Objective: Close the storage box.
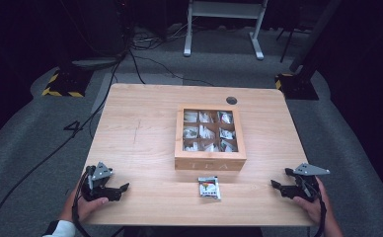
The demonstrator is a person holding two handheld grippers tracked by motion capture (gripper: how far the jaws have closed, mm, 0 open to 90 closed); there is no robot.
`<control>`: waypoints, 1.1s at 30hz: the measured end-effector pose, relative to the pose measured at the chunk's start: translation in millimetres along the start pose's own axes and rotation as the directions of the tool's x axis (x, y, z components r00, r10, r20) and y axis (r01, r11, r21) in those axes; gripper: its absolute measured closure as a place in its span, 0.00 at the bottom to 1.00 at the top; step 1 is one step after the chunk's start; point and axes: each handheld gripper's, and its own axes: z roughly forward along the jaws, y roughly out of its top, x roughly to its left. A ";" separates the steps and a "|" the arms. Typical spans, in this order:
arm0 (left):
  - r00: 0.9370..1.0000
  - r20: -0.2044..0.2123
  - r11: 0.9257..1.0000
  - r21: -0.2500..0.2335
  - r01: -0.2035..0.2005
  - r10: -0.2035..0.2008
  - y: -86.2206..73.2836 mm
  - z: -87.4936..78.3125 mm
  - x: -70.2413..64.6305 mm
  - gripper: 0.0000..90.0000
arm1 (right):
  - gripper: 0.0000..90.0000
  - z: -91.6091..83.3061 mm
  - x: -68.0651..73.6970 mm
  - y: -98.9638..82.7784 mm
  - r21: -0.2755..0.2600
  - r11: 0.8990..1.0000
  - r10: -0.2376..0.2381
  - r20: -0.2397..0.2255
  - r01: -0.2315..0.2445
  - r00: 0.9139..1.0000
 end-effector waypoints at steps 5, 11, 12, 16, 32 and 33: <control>1.000 -0.008 1.000 -0.003 0.008 -0.008 -0.9 -0.6 -0.7 0.15 | 0.20 1.5 -0.6 1.3 0.002 1.000 0.006 0.007 -0.006 1.000; 1.000 -0.020 1.000 0.000 0.019 -0.019 -3.3 -3.2 -0.9 0.15 | 0.19 3.4 -1.7 3.0 0.005 1.000 0.005 0.008 -0.005 1.000; 1.000 -0.019 1.000 0.001 0.020 -0.020 -3.3 -3.2 -0.9 0.15 | 0.19 3.4 -1.7 3.0 0.004 1.000 0.005 0.008 -0.005 1.000; 1.000 -0.019 1.000 0.000 0.019 -0.019 -3.3 -3.2 -0.8 0.15 | 0.19 3.4 -1.7 3.0 0.004 1.000 0.005 0.008 -0.005 1.000; 1.000 -0.009 1.000 0.007 0.010 -0.010 -1.9 -2.3 1.0 0.14 | 0.19 2.8 -1.8 2.5 0.004 1.000 0.006 0.007 -0.006 1.000; 1.000 -0.010 1.000 0.007 0.008 -0.008 -1.6 -2.0 1.3 0.14 | 0.19 2.8 -1.9 2.5 0.004 1.000 0.006 0.007 -0.006 1.000</control>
